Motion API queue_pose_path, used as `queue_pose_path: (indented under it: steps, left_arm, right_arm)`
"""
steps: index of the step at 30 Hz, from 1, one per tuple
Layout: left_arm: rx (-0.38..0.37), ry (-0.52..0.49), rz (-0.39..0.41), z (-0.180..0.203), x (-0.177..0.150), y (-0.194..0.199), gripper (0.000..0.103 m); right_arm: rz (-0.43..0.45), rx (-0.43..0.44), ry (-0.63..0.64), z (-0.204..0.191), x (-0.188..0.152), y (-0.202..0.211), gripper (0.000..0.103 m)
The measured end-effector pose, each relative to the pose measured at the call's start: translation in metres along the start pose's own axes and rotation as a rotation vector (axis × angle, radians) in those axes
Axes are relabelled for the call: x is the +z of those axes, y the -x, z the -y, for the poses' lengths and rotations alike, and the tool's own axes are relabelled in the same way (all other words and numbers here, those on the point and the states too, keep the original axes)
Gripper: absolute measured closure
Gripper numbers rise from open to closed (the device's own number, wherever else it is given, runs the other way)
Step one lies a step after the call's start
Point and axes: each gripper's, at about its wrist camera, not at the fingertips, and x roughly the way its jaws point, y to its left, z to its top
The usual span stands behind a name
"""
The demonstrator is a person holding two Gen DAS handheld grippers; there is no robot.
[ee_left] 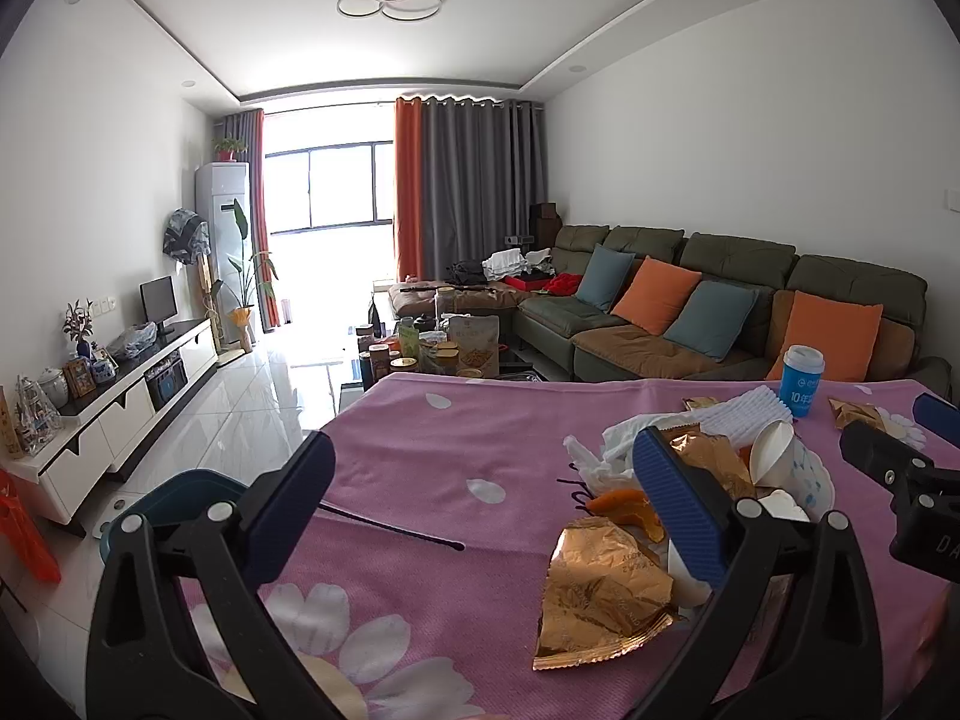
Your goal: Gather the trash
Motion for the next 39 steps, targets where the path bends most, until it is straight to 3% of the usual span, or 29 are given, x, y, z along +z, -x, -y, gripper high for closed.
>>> queue_pose_path:
  steps: [19, 29, 32, 39]
  left_arm:
    - [-0.003, -0.001, -0.003, 0.000, -0.002, 0.000, 0.005]
    - [-0.038, -0.012, -0.045, -0.005, -0.011, -0.005, 0.005]
    - [-0.062, -0.020, -0.074, -0.005, -0.011, -0.010, 0.005]
    - [-0.195, -0.062, -0.149, 0.007, -0.018, -0.017, 0.005]
  right_arm:
    - [-0.010, 0.016, -0.006, -0.002, -0.002, -0.004, 0.006]
    - [-0.068, 0.057, -0.016, 0.002, -0.007, -0.014, 0.006]
    - [-0.099, 0.075, -0.035, 0.007, -0.009, -0.019, 0.006]
    - [-0.187, 0.048, -0.103, 0.034, -0.014, -0.040, 0.006]
